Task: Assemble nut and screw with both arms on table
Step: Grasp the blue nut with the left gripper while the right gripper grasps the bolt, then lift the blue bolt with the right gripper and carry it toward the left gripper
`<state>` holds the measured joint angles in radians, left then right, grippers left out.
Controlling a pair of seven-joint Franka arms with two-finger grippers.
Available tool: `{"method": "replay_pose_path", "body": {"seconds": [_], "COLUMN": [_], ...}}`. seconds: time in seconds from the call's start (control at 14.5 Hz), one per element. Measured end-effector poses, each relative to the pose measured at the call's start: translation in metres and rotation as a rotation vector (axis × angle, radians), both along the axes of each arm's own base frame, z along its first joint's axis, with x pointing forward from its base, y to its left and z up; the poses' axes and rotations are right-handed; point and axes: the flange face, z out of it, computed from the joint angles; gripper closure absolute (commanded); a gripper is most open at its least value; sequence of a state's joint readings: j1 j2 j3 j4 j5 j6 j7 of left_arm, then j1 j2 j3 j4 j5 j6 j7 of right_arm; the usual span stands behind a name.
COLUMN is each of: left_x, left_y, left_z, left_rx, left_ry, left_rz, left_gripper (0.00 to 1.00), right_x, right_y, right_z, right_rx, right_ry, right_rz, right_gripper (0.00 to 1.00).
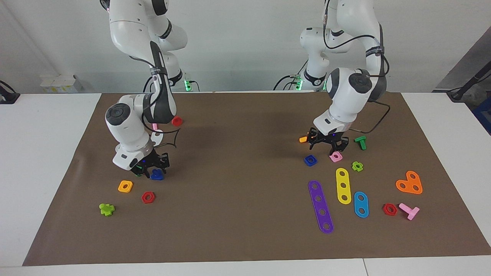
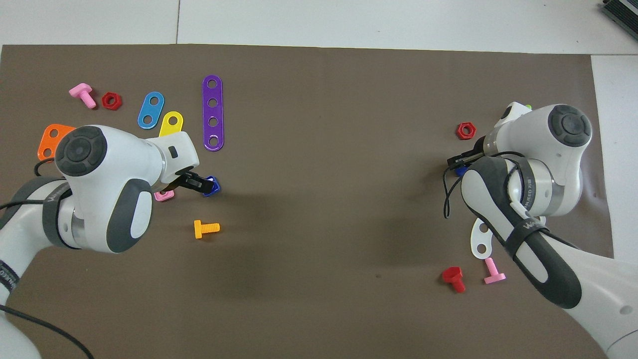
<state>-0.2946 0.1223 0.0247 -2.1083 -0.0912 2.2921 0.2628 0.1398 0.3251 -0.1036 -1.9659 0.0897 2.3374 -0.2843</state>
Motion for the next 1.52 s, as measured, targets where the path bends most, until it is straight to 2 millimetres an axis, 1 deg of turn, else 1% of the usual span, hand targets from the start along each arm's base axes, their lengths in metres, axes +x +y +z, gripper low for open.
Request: {"method": "replay_pose_path", "body": {"seconds": [0.14,0.28,0.41,0.48,0.62,0.69,0.76,0.83,1.17,1.24,1.31,1.38,1.45,1.52], "left_x": [0.0,-0.003,-0.006,-0.006,-0.006,-0.005,-0.005,-0.005,-0.003,-0.002,-0.001,-0.001,-0.001,-0.001], "left_y": [-0.002,-0.009,-0.018,-0.021,-0.022,-0.021,-0.021,-0.02,-0.019,-0.019,-0.019,-0.018,-0.017,-0.017], "left_z": [-0.011,-0.02,-0.033,-0.04,-0.052,-0.055,-0.056,-0.056,-0.064,-0.066,-0.067,-0.068,-0.068,-0.068], "left_rx": [0.007,0.013,0.018,0.021,0.025,0.027,0.027,0.028,0.03,0.03,0.03,0.031,0.031,0.032], "left_ry": [0.008,0.021,0.037,0.041,0.049,0.052,0.052,0.05,0.04,0.037,0.036,0.036,0.036,0.036], "left_rz": [-0.062,-0.118,-0.164,-0.189,-0.236,-0.255,-0.273,-0.288,-0.337,-0.341,-0.346,-0.35,-0.355,-0.359], "left_gripper": [0.19,0.17,0.13,0.12,0.08,0.06,0.07,0.07,0.11,0.14,0.18,0.19,0.2,0.24], "right_x": [0.0,0.0,0.0,0.0,0.0,0.0,-0.001,-0.001,-0.002,-0.001,0.002,0.005,0.01,0.014], "right_y": [0.0,-0.002,-0.004,-0.004,-0.004,-0.004,-0.004,-0.005,-0.005,-0.004,-0.004,-0.002,0.0,0.006], "right_z": [0.0,0.0,0.0,0.0,0.0,0.0,-0.001,-0.002,-0.004,-0.002,0.003,0.012,0.028,0.05], "right_rx": [0.0,0.0,0.0,0.0,0.0,0.0,0.0,-0.001,-0.001,-0.001,0.0,0.003,0.008,0.014], "right_ry": [0.0,-0.001,-0.001,-0.001,0.0,0.0,0.002,0.004,0.008,0.004,-0.003,-0.005,0.0,0.008], "right_rz": [0.01,0.018,0.017,0.017,0.017,0.017,0.017,0.019,0.024,0.024,0.025,0.022,0.01,-0.009], "right_gripper": [0.55,0.58,0.58,0.58,0.59,0.61,0.98,1.0,1.0,1.0,1.0,1.0,1.0,1.0]}}
